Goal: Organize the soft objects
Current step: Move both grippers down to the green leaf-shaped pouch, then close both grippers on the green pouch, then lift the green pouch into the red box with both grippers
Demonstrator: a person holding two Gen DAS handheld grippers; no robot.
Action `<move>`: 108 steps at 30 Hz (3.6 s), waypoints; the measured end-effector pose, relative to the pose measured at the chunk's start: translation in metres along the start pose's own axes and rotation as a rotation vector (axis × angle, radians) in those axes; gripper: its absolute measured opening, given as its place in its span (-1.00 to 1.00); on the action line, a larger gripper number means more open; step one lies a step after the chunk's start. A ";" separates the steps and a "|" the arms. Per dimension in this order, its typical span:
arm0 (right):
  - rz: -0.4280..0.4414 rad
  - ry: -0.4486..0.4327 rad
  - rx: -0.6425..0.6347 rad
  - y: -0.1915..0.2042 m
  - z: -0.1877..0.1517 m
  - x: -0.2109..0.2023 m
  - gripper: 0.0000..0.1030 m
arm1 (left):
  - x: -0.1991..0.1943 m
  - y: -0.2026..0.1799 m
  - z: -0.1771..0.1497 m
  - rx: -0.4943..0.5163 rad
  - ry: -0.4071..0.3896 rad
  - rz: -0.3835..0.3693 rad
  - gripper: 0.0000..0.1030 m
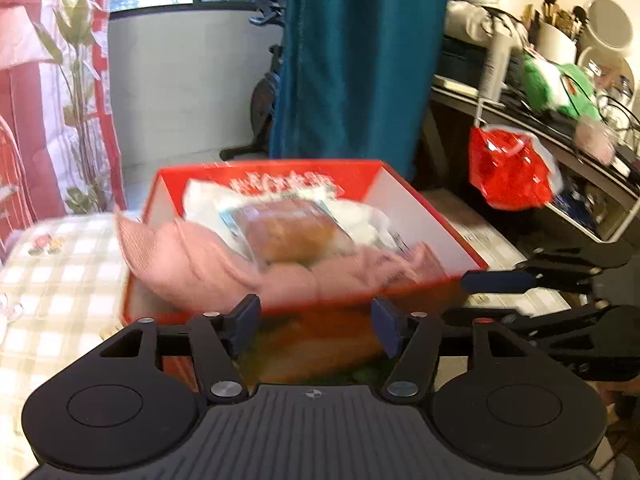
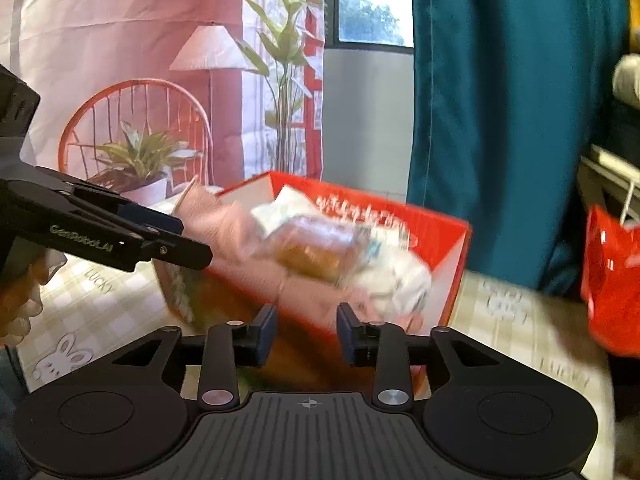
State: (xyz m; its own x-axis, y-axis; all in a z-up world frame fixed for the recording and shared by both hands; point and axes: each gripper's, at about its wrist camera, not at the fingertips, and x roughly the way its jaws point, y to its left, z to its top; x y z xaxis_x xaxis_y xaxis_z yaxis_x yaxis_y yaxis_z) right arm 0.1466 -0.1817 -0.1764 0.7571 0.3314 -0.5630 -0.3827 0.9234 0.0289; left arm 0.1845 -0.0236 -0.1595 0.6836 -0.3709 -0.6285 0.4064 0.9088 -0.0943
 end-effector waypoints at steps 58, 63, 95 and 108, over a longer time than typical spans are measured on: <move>0.086 -0.099 -0.028 0.023 0.003 -0.024 -0.09 | -0.007 -0.023 0.028 -0.173 -0.080 -0.259 -0.08; 0.071 -0.190 -0.066 0.023 0.038 -0.043 -0.08 | -0.029 -0.024 0.057 -0.157 -0.172 -0.270 -0.08; 0.009 -0.049 0.074 -0.035 0.011 0.030 -0.07 | 0.096 -0.023 0.055 -0.176 0.069 -0.284 -0.07; -0.008 -0.002 0.090 -0.046 0.002 0.039 0.04 | 0.104 -0.016 0.055 -0.152 0.086 -0.258 0.00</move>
State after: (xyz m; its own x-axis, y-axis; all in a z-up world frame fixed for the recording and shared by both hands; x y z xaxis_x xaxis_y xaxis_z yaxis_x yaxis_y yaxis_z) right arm 0.1944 -0.2109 -0.1984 0.7612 0.3240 -0.5618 -0.3272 0.9398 0.0986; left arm 0.2827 -0.0875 -0.1809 0.5138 -0.5811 -0.6311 0.4599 0.8076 -0.3692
